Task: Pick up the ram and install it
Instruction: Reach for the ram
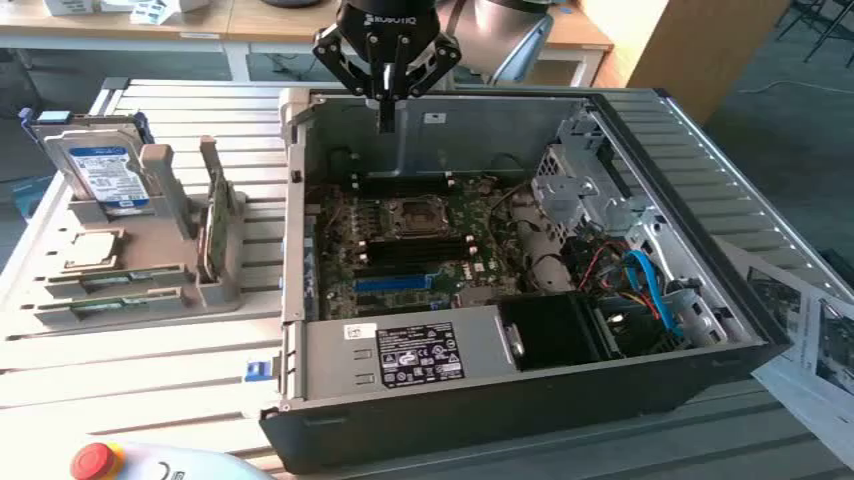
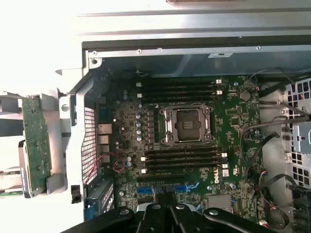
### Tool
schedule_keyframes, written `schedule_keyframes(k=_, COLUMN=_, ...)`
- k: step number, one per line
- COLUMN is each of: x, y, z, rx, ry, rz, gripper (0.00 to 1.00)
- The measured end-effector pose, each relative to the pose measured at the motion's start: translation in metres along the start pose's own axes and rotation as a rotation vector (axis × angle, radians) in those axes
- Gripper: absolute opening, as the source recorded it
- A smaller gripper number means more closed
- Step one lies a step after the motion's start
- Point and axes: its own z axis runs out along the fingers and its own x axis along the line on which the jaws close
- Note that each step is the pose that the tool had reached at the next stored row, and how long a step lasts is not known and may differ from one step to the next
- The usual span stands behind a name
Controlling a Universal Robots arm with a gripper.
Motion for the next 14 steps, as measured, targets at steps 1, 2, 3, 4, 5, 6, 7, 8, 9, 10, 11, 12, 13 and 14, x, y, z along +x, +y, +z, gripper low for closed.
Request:
schedule_keyframes(k=1, x=0.0000, y=0.0000, z=0.0000, rx=0.0000, ry=0.0000, rz=0.000, gripper=0.11)
schedule_keyframes(k=2, x=0.0000, y=0.0000, z=0.0000, rx=0.0000, ry=0.0000, rz=0.000, gripper=0.11)
schedule_keyframes(k=3, x=0.0000, y=0.0000, z=0.0000, rx=0.0000, ry=0.0000, rz=0.000, gripper=0.11)
schedule_keyframes(k=4, x=0.0000, y=0.0000, z=0.0000, rx=0.0000, ry=0.0000, rz=0.000, gripper=0.11)
schedule_keyframes(k=5, x=0.0002, y=0.0000, z=0.0000, rx=0.0000, ry=0.0000, rz=0.000, gripper=0.11)
schedule_keyframes(k=6, x=0.0007, y=0.0000, z=0.0000, rx=0.0001, ry=0.0000, rz=0.000, gripper=0.11)
schedule_keyframes(k=7, x=0.0014, y=-0.0001, z=-0.0001, rx=0.0001, ry=0.0001, rz=0.000, gripper=0.11)
schedule_keyframes(k=8, x=0.0022, y=-0.0001, z=-0.0001, rx=0.0001, ry=0.0000, rz=0.000, gripper=0.11)
schedule_keyframes(k=9, x=0.0031, y=-0.0001, z=-0.0001, rx=0.0001, ry=0.0001, rz=0.000, gripper=0.11)
schedule_keyframes(k=10, x=0.0039, y=-0.0001, z=-0.0001, rx=0.0000, ry=0.0000, rz=0.000, gripper=0.11)
schedule_keyframes(k=11, x=0.0047, y=-0.0001, z=-0.0001, rx=0.0000, ry=0.0000, rz=0.000, gripper=0.11)
schedule_keyframes(k=12, x=0.0056, y=-0.0001, z=-0.0001, rx=0.0000, ry=0.0000, rz=0.000, gripper=0.11)
schedule_keyframes(k=13, x=0.0065, y=-0.0001, z=-0.0002, rx=0.0000, ry=0.0000, rz=0.000, gripper=0.11)
schedule_keyframes(k=14, x=0.0075, y=-0.0001, z=-0.0002, rx=0.0000, ry=0.0000, rz=0.000, gripper=0.11)
